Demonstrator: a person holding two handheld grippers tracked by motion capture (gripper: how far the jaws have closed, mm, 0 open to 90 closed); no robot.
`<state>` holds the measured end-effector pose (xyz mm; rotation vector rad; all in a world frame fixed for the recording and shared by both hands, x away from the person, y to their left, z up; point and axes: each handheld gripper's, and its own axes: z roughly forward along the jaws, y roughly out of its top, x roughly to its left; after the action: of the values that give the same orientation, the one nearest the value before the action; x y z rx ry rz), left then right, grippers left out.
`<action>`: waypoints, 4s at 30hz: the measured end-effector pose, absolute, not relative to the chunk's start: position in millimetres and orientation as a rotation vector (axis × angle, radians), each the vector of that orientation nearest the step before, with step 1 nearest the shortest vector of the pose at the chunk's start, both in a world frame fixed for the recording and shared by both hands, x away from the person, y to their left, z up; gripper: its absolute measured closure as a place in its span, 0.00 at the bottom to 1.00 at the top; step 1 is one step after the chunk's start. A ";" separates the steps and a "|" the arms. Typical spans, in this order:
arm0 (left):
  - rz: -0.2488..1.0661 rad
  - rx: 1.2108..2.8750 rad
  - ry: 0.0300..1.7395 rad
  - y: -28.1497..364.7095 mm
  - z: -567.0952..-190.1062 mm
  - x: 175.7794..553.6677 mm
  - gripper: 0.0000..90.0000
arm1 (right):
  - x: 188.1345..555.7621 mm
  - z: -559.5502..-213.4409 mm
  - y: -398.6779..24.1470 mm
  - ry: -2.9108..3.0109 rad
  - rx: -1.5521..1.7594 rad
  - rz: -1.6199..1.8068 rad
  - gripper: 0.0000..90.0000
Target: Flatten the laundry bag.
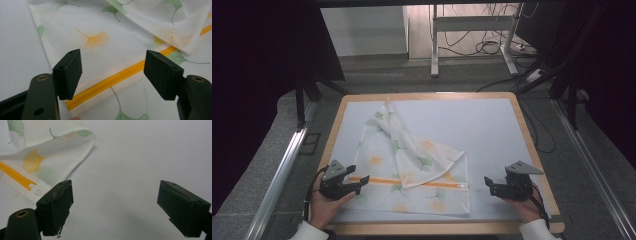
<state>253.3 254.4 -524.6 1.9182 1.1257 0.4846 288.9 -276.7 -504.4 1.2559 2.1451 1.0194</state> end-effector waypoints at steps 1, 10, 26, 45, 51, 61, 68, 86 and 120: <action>0.483 1.919 1.125 254.5 -524.5 253.2 0.34 | 288.9 -504.4 -276.7 2.145 1.256 1.019 0.14; 0.491 1.921 1.125 254.1 -524.5 252.6 0.31 | 291.0 -505.4 -273.8 2.186 1.254 1.008 0.15; 0.444 1.904 1.140 258.2 -524.4 247.4 0.31 | 294.1 -494.3 -260.5 2.205 1.251 1.071 0.22; 0.451 1.936 1.160 255.9 -526.3 244.3 0.31 | 296.2 -479.2 -235.4 2.253 1.151 1.110 0.25; 0.456 1.934 1.176 252.6 -525.8 241.5 0.32 | 290.2 -470.7 -218.5 2.274 1.132 1.128 0.26; 0.451 1.955 1.169 250.9 -527.6 242.9 0.33 | 295.4 -458.5 -190.8 2.322 1.095 1.151 0.31; 0.455 1.967 1.159 248.4 -527.4 242.5 0.33 | 295.5 -453.9 -168.3 2.369 1.045 1.163 0.33; 0.451 1.965 1.157 250.2 -528.3 241.7 0.34 | 293.2 -461.6 -121.9 2.475 0.954 1.214 0.35; 0.474 1.977 1.152 251.8 -529.4 241.0 0.33 | 295.9 -490.2 -50.5 2.629 0.802 1.104 0.36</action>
<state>241.0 251.8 -529.4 1.9766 1.1515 0.4739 295.9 -50.5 -490.2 0.8020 2.6293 1.1038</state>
